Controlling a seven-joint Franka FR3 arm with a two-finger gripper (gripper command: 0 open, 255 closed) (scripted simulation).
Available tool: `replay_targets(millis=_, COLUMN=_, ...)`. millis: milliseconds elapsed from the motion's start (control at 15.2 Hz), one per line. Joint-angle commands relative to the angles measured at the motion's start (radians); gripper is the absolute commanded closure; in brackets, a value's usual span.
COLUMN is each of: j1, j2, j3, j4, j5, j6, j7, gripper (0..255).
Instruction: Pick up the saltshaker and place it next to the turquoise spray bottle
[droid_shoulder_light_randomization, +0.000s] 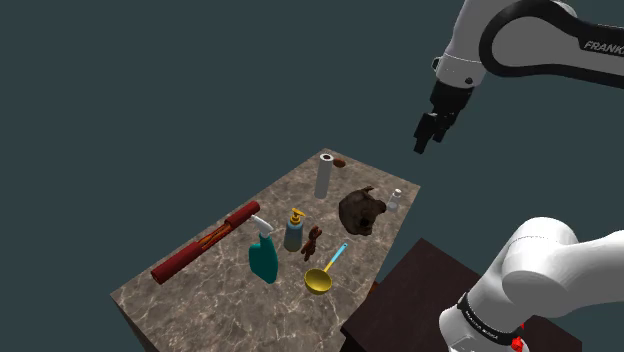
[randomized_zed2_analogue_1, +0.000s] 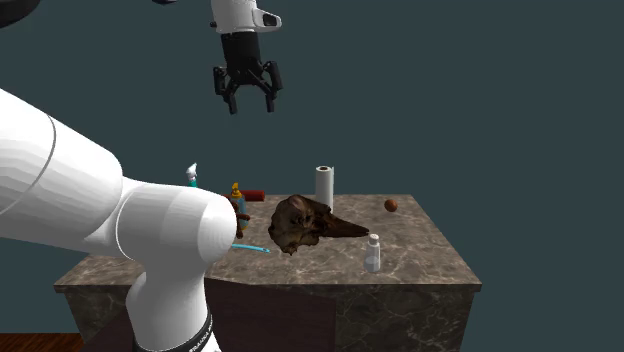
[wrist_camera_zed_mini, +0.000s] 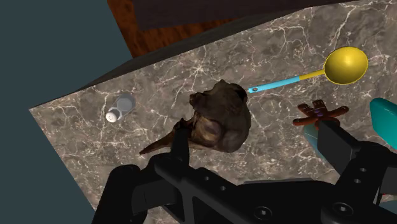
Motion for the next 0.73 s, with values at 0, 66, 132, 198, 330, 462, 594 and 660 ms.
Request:
replay_targets(millis=0, j1=0.000, j2=0.000, j3=0.000, j4=0.000, j5=0.000, j6=0.000, j7=0.000, gripper=0)
replay_targets(millis=66, j1=-0.006, j2=0.008, j3=-0.018, j4=-0.018, j5=-0.008, j6=0.027, j7=-0.010, gripper=0)
replay_targets(millis=132, j1=-0.013, j2=0.017, j3=-0.035, j4=-0.036, j5=-0.015, j6=0.055, j7=-0.021, gripper=0)
replay_targets(millis=198, j1=-0.019, j2=0.027, j3=-0.053, j4=-0.052, j5=-0.022, j6=0.083, j7=-0.031, gripper=0)
replay_targets(millis=330, j1=-0.032, j2=0.053, j3=-0.090, j4=-0.081, j5=-0.036, j6=0.139, j7=-0.052, gripper=0)
replay_targets(millis=462, j1=-0.045, j2=0.084, j3=-0.126, j4=-0.105, j5=-0.049, j6=0.197, j7=-0.073, gripper=0)
replay_targets(millis=594, j1=-0.057, j2=0.121, j3=-0.163, j4=-0.124, j5=-0.060, j6=0.255, j7=-0.094, gripper=0)
replay_targets(millis=660, j1=-0.062, j2=0.142, j3=-0.182, j4=-0.131, j5=-0.065, j6=0.284, j7=-0.106, gripper=0)
